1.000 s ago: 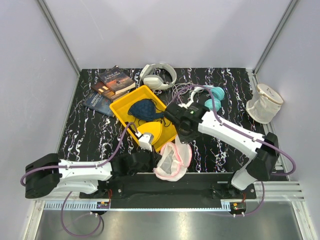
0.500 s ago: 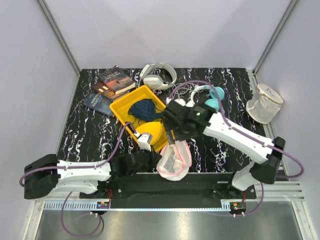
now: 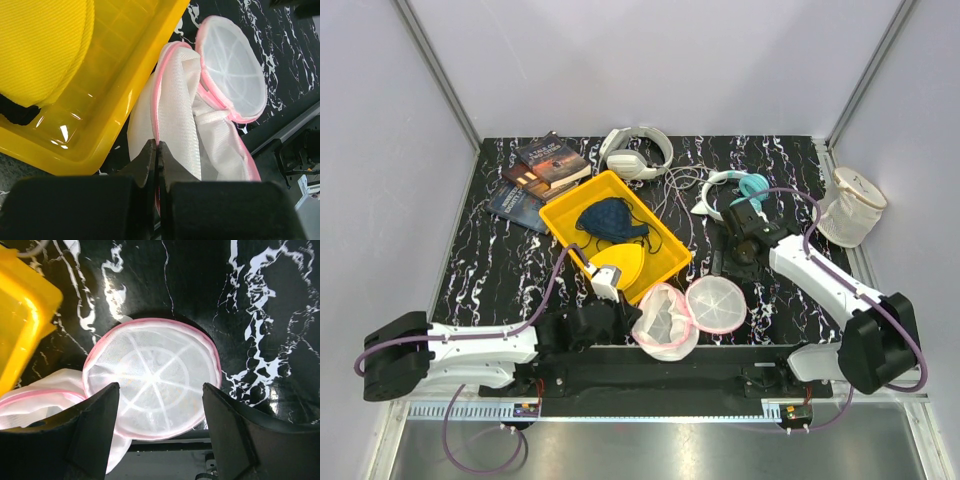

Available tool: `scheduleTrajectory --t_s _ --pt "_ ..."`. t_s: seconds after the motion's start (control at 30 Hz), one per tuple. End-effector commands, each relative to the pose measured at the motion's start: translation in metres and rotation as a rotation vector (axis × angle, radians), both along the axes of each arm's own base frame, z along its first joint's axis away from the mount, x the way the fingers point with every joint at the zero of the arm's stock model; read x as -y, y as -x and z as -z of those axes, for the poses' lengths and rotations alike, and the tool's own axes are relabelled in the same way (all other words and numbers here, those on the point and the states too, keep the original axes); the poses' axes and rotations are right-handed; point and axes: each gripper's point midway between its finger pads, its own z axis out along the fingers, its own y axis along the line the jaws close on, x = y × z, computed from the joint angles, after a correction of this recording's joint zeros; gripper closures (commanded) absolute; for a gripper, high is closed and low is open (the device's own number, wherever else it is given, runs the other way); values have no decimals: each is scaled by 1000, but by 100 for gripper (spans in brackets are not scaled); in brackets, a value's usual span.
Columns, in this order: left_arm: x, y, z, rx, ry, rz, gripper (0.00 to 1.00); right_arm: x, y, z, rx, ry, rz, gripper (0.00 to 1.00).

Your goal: Unzip the laundry bag and remove the bra

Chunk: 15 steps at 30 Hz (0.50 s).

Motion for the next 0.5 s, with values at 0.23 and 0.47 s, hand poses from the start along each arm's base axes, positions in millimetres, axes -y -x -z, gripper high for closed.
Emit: scheduleTrajectory --t_s 0.23,0.47 --pt "0 -7 -15 32 56 -35 100 25 5 59 -102 -129 133 29" --pt "0 -7 -15 32 51 -34 100 40 30 87 -205 -105 244 33"
